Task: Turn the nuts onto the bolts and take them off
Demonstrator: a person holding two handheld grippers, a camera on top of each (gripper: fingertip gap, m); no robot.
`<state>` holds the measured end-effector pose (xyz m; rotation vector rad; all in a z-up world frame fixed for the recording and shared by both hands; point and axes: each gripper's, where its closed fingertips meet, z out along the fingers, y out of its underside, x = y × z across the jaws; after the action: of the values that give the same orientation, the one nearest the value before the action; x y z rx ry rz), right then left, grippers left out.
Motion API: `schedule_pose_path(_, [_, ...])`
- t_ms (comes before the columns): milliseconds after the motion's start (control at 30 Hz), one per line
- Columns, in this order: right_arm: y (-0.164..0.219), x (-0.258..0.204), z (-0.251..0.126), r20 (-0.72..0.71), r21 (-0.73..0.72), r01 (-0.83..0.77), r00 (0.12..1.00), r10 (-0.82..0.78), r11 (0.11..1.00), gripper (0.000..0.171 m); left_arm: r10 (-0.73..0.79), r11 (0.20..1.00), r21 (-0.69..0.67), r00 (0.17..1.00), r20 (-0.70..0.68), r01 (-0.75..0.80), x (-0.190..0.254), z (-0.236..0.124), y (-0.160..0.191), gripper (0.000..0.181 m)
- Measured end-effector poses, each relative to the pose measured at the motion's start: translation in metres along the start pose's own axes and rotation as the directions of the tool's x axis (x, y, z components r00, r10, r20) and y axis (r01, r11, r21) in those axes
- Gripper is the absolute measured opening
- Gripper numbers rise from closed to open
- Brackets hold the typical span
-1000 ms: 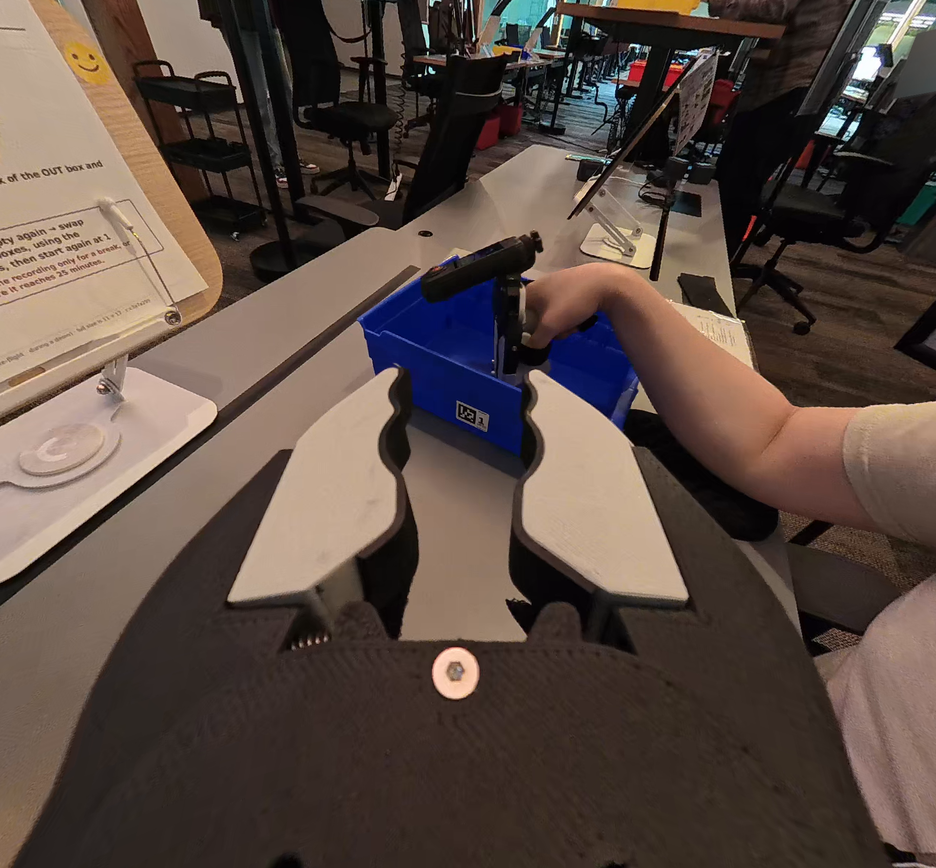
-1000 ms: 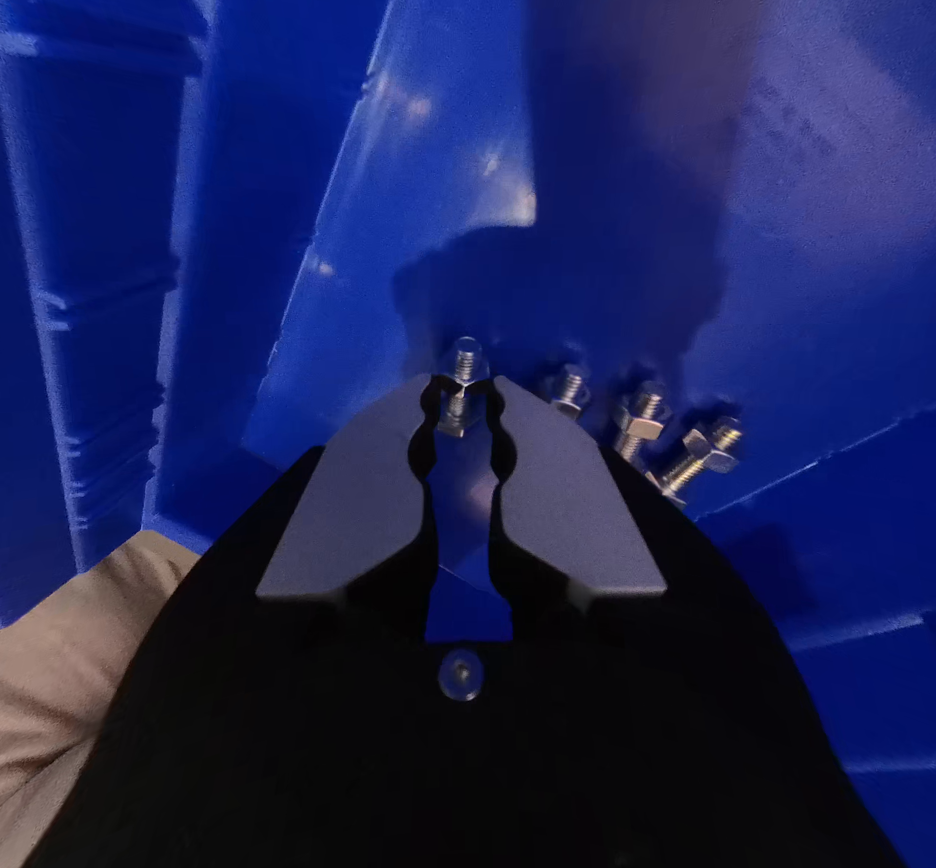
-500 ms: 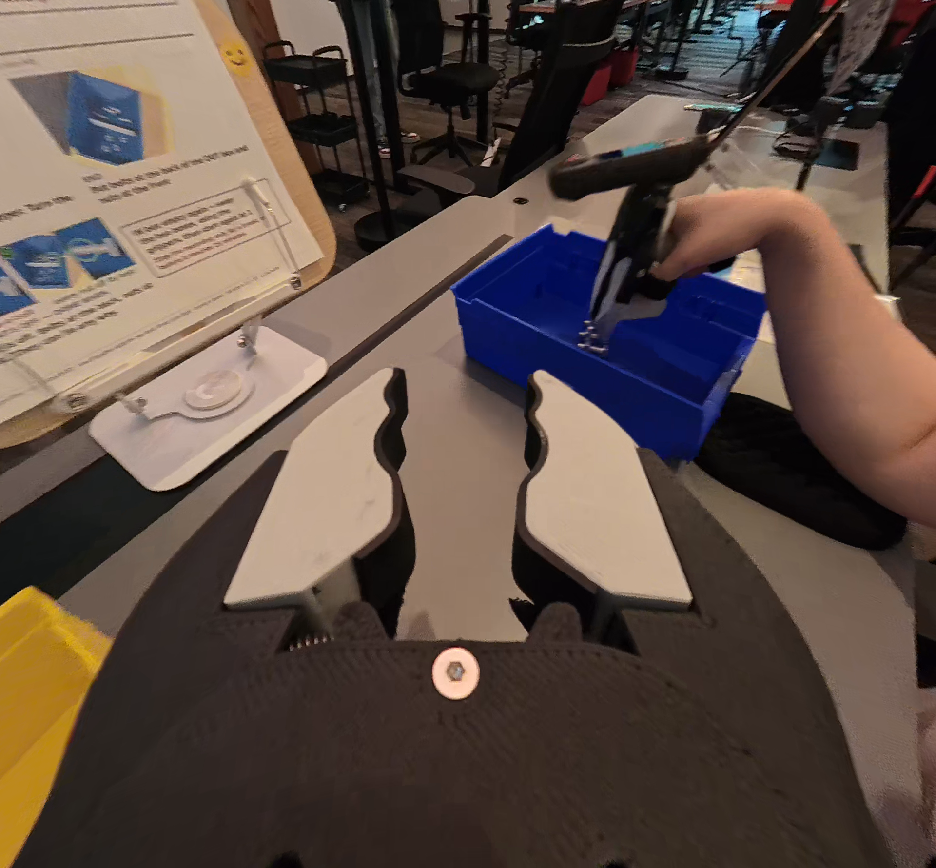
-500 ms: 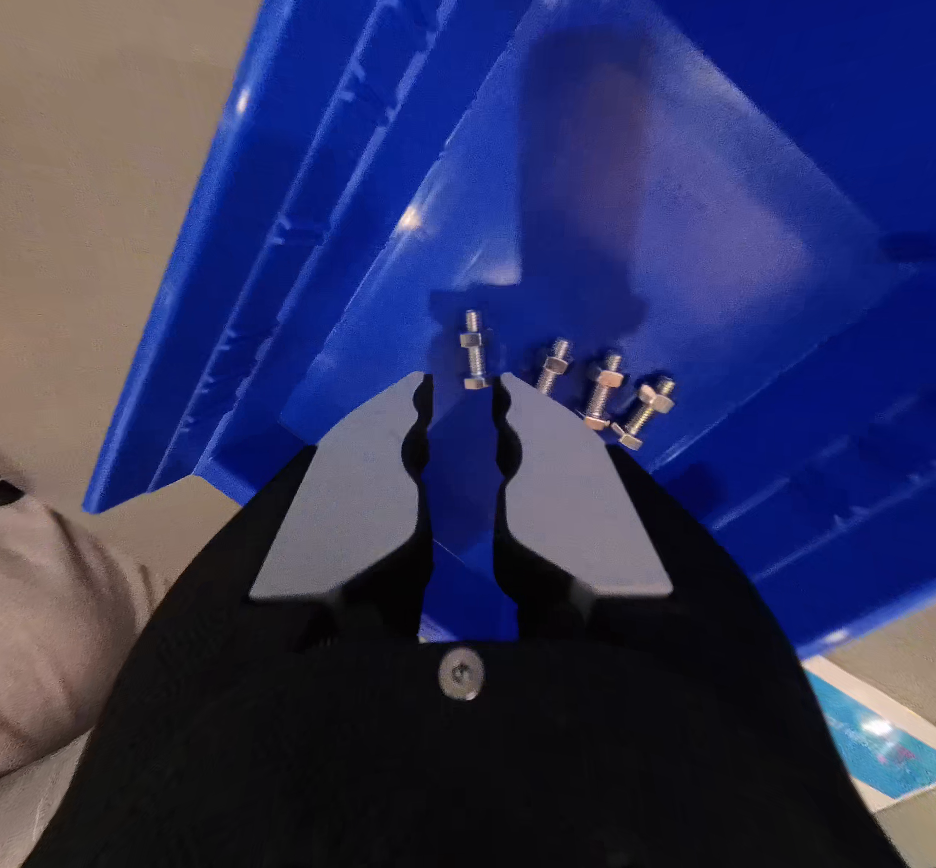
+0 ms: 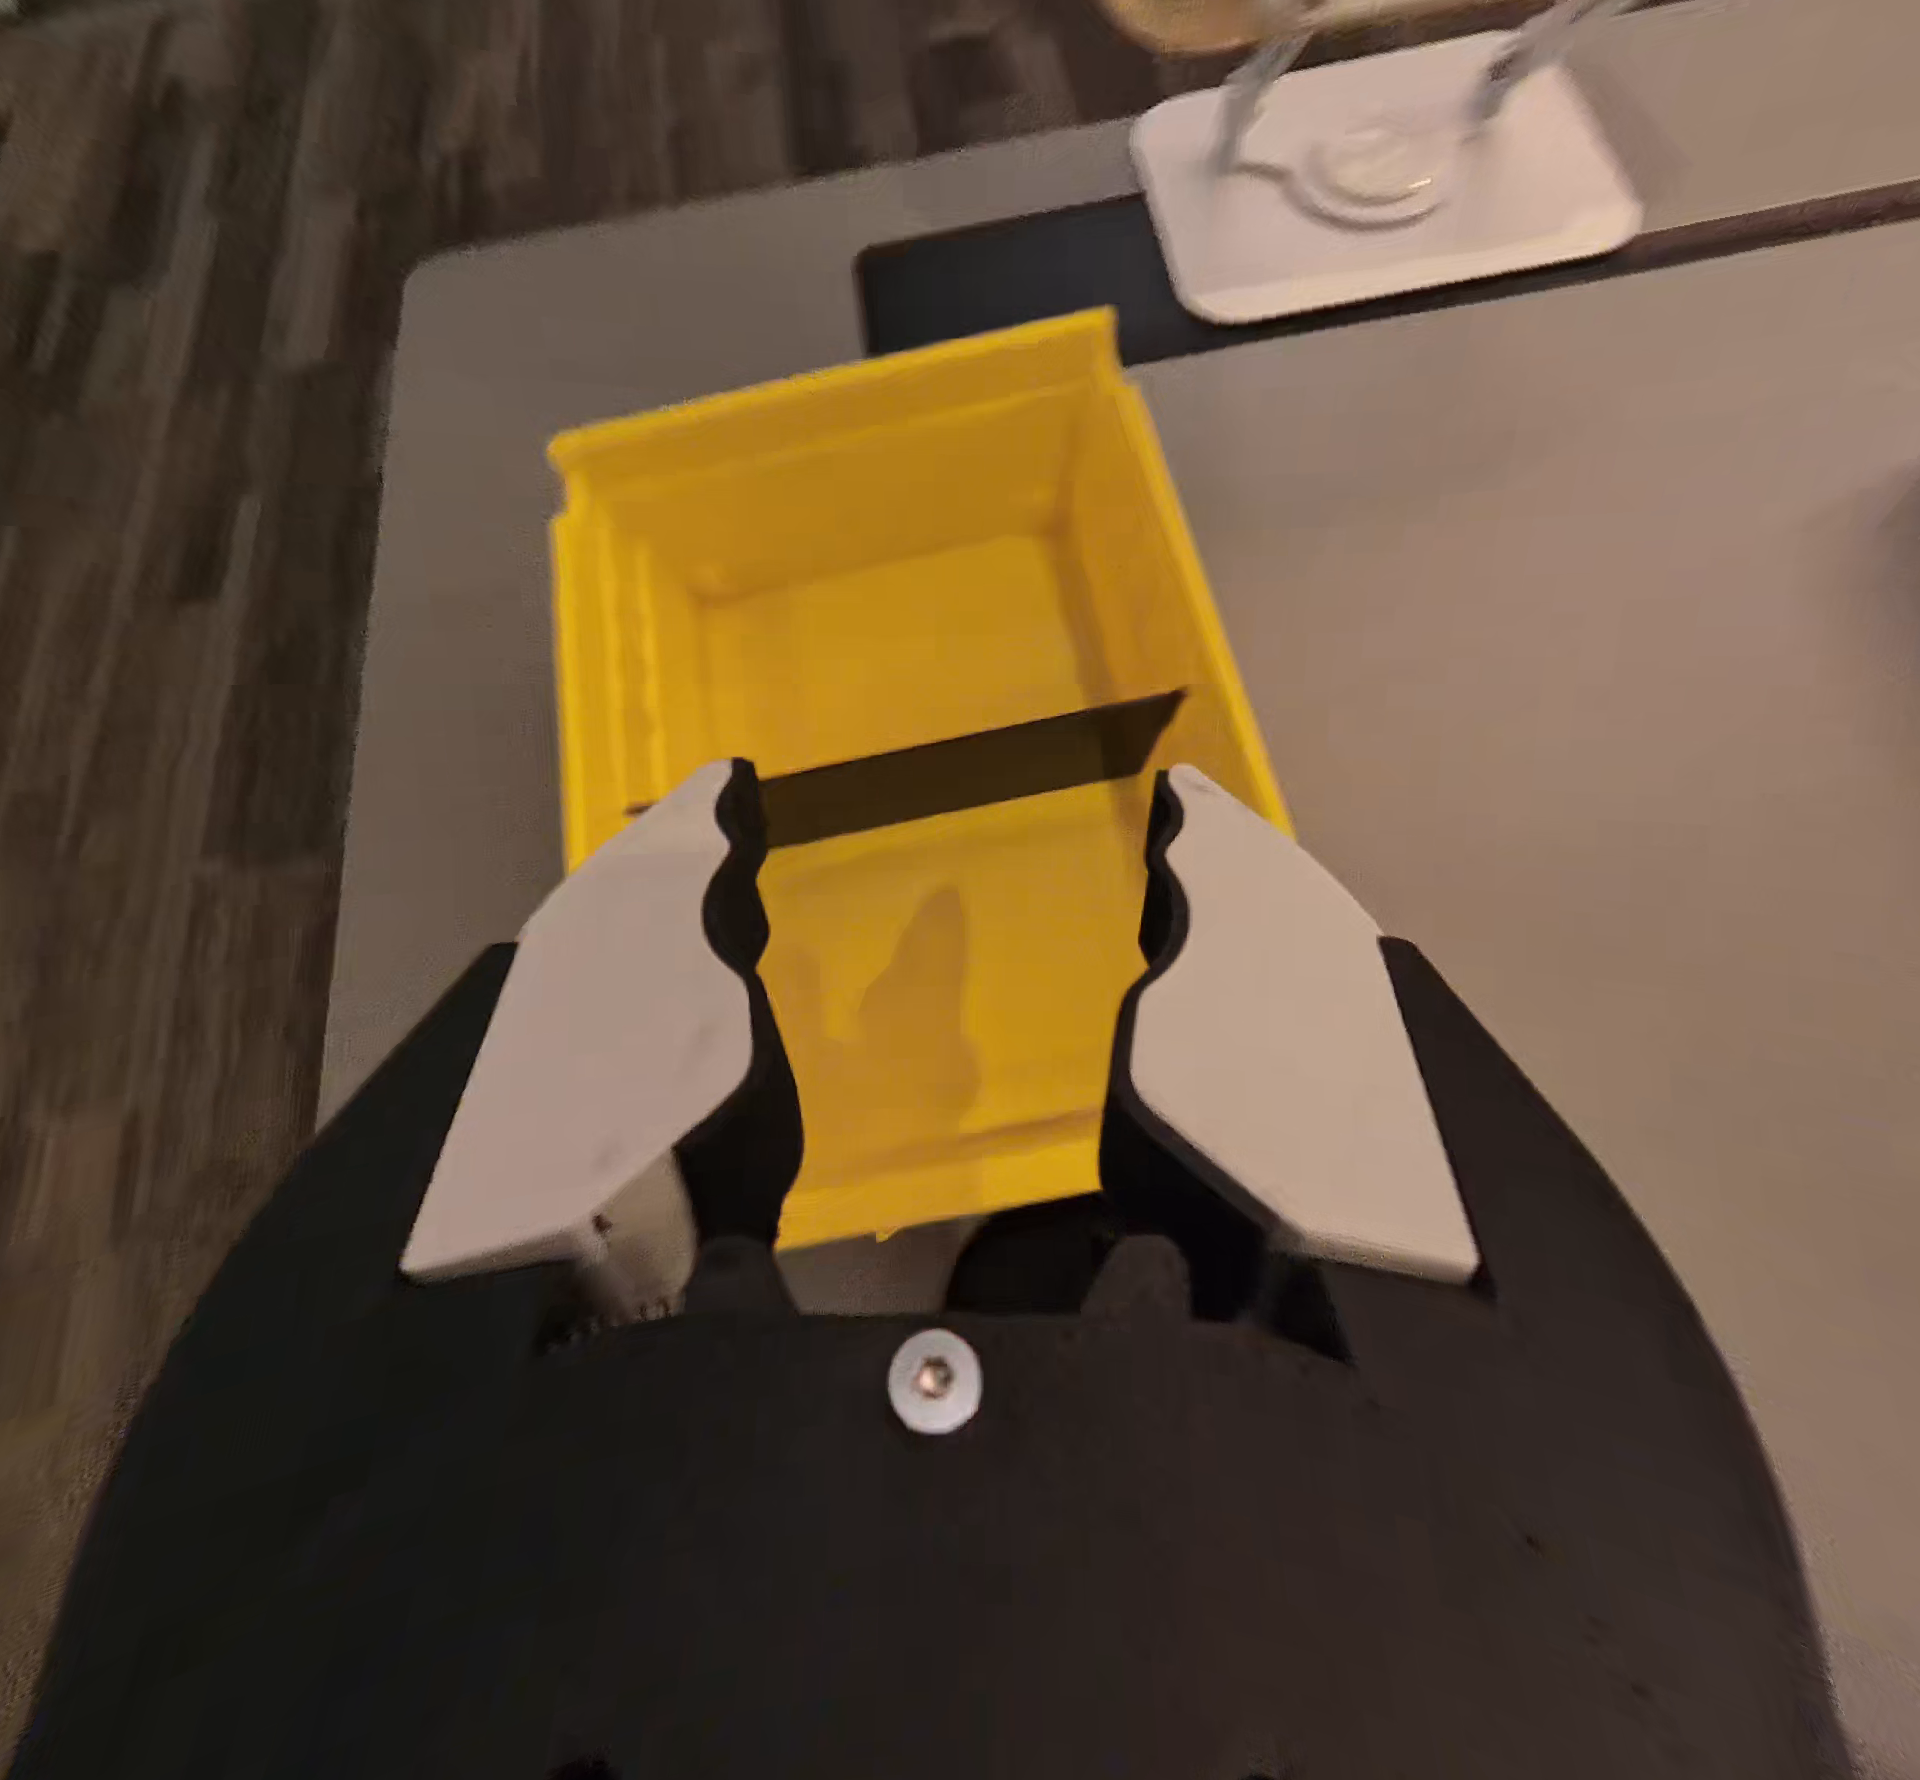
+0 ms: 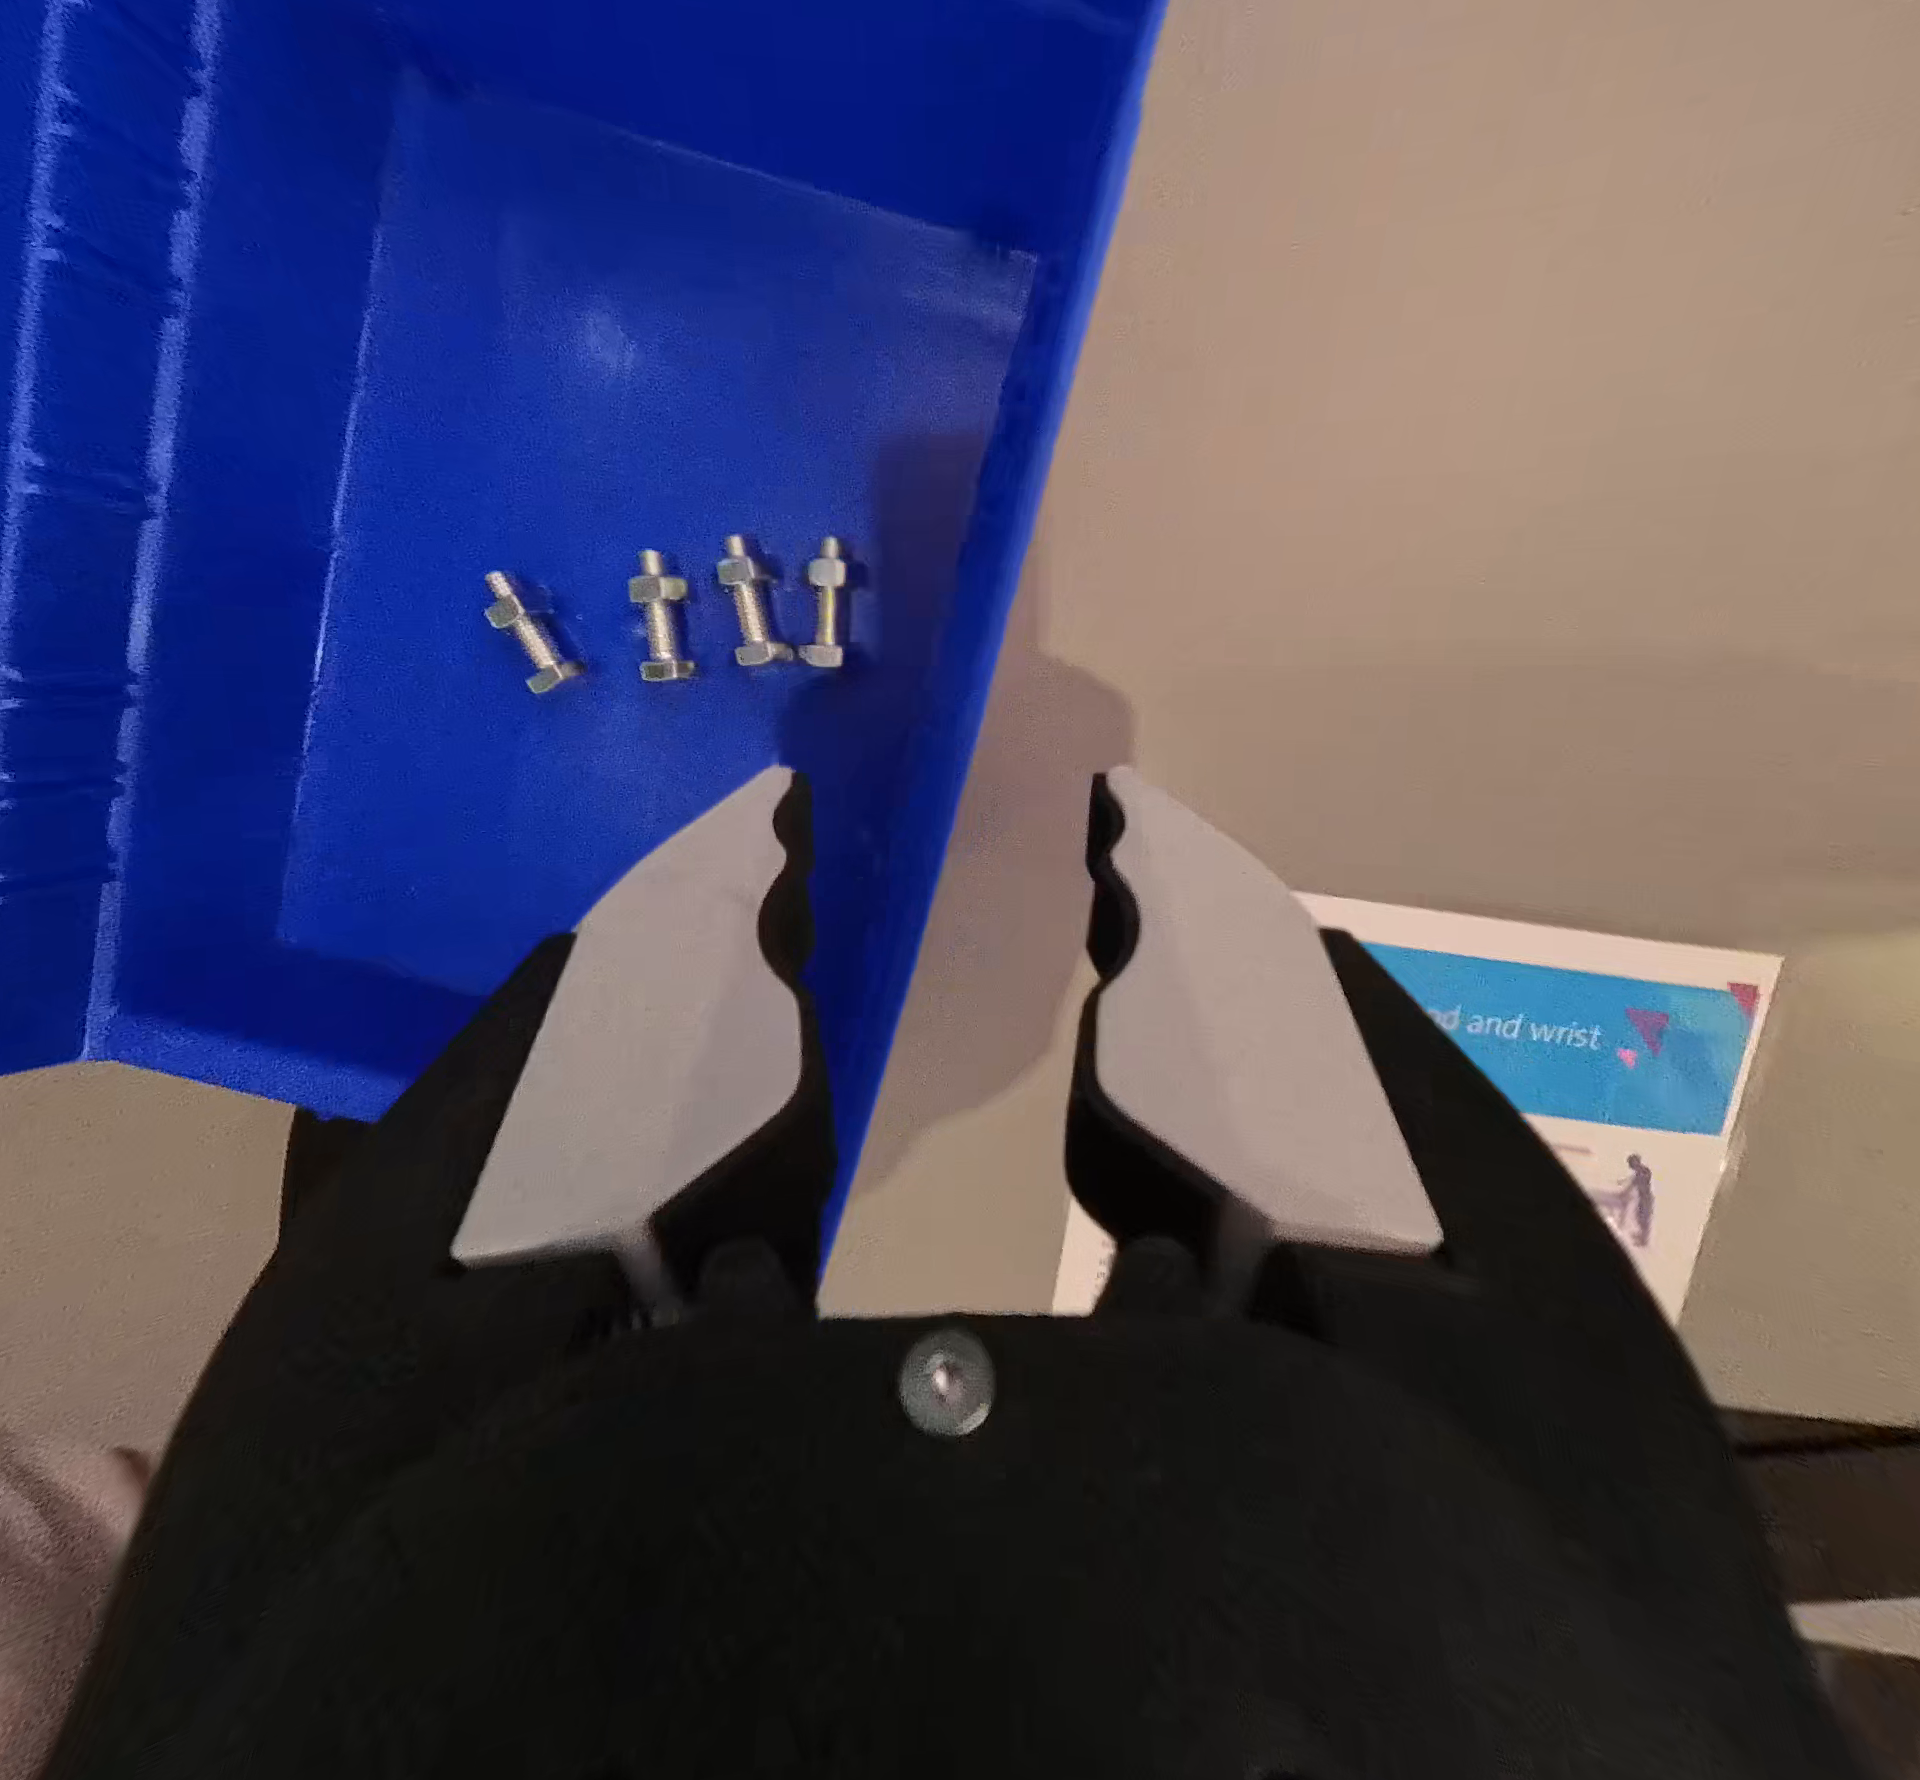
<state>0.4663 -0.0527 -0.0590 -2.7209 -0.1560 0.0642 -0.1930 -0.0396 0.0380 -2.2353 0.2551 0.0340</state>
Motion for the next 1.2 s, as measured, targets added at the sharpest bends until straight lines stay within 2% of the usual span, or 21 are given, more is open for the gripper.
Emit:
schedule_pose_path(133, [0.016,0.002,0.02,0.059,-0.097,-0.057,0.996,0.063,0.994,0.053,-0.174,0.976,-0.115,0.981,0.081,0.183,-0.055,0.01,0.045,0.072])
schedule_pose_path(267, [0.018,0.002,0.031,0.073,-0.132,-0.062,0.995,0.072,0.989,0.052,-0.273,0.95,-0.129,0.956,0.107,0.285,-0.084,0.017,0.067,0.07])
schedule_pose_path(567, [0.023,0.003,0.038,0.062,-0.165,-0.058,0.996,0.069,0.985,0.052,-0.252,0.95,-0.161,0.961,0.118,0.269,-0.089,0.034,0.074,0.068])
schedule_pose_path(700, [0.013,0.013,0.033,0.001,-0.107,-0.086,0.996,0.086,0.991,0.052,-0.214,0.971,-0.079,0.966,0.147,0.228,-0.09,0.033,0.053,0.065])
schedule_pose_path(867, [-0.017,0.029,0.016,-0.143,0.057,-0.089,0.985,0.096,0.994,0.054,-0.076,0.996,0.058,0.962,0.263,0.063,-0.08,0.023,0.007,0.068])
schedule_pose_path(1000, [-0.048,0.036,-0.004,-0.305,0.195,-0.004,0.95,0.065,0.981,0.056,0.109,0.972,0.162,0.942,0.318,-0.168,-0.031,0.018,-0.043,0.068])
schedule_pose_path(1100, [-0.071,0.033,-0.019,-0.408,0.28,0.09,0.912,0.034,0.956,0.059,0.281,0.93,0.13,0.896,0.344,-0.342,0.02,0.028,-0.062,0.073])
schedule_pose_path(1200, [-0.095,0.02,-0.033,-0.456,0.375,0.175,0.89,0.017,0.91,0.06,0.454,0.857,0.061,0.808,0.375,-0.511,0.068,0.043,-0.069,0.074])
